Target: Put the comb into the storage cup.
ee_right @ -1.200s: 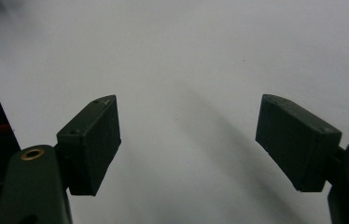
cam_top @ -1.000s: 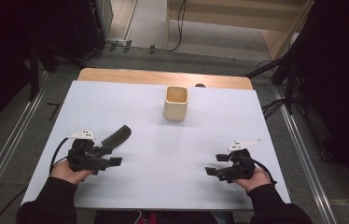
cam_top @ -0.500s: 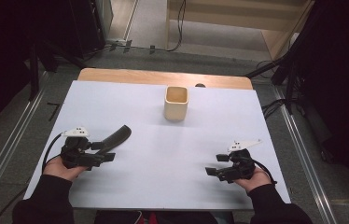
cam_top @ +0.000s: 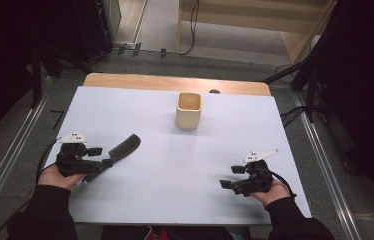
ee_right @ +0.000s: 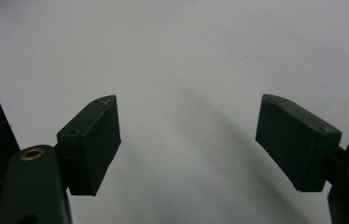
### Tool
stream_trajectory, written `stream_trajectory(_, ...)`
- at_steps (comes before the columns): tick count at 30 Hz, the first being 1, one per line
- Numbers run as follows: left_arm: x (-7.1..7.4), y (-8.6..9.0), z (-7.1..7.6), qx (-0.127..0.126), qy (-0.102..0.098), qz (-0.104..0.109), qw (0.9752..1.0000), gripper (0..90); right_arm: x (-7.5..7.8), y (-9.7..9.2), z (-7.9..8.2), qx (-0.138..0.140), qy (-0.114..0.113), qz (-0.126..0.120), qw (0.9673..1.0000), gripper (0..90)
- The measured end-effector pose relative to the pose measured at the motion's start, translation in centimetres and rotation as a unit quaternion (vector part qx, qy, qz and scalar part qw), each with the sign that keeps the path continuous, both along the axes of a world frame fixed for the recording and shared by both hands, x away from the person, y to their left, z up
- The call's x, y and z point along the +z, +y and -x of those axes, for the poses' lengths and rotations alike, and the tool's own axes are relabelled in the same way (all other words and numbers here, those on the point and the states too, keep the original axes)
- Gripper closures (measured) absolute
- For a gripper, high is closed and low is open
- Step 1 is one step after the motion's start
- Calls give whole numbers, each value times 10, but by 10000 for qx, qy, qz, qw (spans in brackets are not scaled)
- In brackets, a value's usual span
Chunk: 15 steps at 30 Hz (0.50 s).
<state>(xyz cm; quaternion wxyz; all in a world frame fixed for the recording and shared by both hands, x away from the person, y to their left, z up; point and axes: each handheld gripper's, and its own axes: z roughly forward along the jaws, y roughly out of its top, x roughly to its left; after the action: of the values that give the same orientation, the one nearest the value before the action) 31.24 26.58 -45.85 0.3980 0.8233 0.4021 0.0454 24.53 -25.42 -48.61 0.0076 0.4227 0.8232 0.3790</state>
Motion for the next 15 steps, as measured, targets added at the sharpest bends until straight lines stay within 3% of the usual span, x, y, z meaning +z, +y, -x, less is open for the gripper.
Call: stream_trajectory(15, -4, 11, -2, 140, -10, -156, 9998, 269, -1, 0, 0, 11, 8, 35, 10000, 203)
